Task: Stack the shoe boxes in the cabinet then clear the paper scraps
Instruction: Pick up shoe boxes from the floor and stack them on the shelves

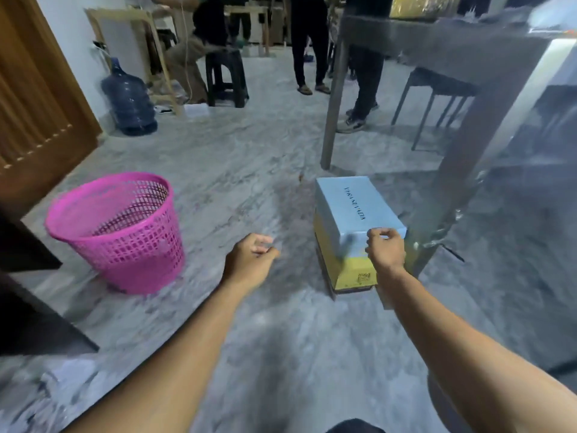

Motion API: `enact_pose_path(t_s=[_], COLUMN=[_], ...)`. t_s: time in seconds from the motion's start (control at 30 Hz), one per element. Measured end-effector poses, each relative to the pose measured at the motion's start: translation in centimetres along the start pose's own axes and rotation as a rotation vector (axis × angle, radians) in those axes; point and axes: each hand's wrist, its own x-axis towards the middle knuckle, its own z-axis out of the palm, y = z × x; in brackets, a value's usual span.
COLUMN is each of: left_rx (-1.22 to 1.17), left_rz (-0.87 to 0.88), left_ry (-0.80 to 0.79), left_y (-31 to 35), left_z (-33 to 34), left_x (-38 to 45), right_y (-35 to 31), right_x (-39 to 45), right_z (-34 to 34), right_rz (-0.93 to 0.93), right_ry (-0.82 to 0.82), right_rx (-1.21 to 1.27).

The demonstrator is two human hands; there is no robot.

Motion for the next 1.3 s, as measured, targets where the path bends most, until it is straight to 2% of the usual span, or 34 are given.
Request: enact_pose_path(t_s=[0.1, 0.13, 0.3, 0.5, 0.63, 0.77, 0.97, 1.1, 1.3], left_rx=[-0.030, -0.036, -0.058, -0.114, -0.198, -0.259, -0.316, -0.321, -0.365], left_rz=[-0.111, -0.137, -0.234, -0.293, -0.306, -0.294, -0.296, -0.302, -0.281], left_ry=[-0.085, -0.110, -0.209, -0.239, -0.223, -0.274, -0.197, -0.221, -0.285], left_y=[-1.2, -1.4, -1.1, 0.5, 1.0, 0.3, -2.3, -2.8, -3.2], left_z=[5.7, 7.4, 13.4, 17.1, 20.2, 22.0, 21.8, 21.1, 20.0], left_x=[2.3, 2.9, 5.1, 8.5, 11.4, 12.1, 10.4, 9.0, 5.2], right_y=[8.4, 9.1, 2.5, 2.5, 3.7, 5.0, 6.9, 6.9, 6.3], right_x=[11.4, 12.5, 6.7, 10.2, 12.1, 11.6, 8.9, 6.9, 2.4], right_z=[-0.6, -0.8, -1.6, 0.2, 1.0, 1.2, 1.8, 1.8, 1.1], right_rz=[0.176, 0.228, 0.400, 0.594, 0.580, 0.509, 0.460, 0.427, 0.399], right_ry=[0.030, 0.050, 0.107, 0.095, 0.068, 0.085, 0.089, 0.086, -0.090], right_rx=[0.026, 0.062, 0.159, 0.324, 0.343, 0.341, 0.359, 0.392, 0.487])
